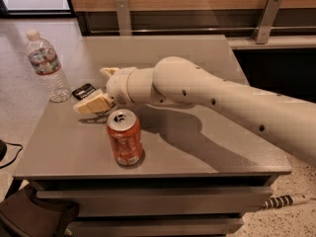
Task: Move rxbar chocolate near water bottle
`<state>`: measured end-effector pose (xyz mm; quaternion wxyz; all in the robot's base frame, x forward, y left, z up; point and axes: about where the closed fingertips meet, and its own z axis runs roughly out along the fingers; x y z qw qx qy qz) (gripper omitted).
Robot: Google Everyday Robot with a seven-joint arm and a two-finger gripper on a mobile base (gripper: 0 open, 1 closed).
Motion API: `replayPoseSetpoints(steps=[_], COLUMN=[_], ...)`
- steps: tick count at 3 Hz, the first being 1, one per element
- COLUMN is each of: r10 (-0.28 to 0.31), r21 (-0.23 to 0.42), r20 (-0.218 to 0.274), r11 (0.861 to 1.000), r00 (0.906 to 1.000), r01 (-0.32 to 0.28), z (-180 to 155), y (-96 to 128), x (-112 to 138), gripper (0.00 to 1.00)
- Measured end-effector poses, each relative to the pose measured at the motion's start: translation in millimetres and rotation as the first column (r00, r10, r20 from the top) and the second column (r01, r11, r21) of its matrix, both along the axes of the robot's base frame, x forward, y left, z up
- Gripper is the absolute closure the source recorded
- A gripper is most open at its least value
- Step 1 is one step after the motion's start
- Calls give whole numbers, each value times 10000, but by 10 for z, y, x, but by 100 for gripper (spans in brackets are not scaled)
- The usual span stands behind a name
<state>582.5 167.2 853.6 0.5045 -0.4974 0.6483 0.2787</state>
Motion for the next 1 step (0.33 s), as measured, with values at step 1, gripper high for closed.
replayPoseSetpoints(steps=[1], r10=[3], r21=[0], r20=[1], r11=[10000], r00=[10000], r01=[-3], z=[0], y=[2], x=[-1], gripper=[0])
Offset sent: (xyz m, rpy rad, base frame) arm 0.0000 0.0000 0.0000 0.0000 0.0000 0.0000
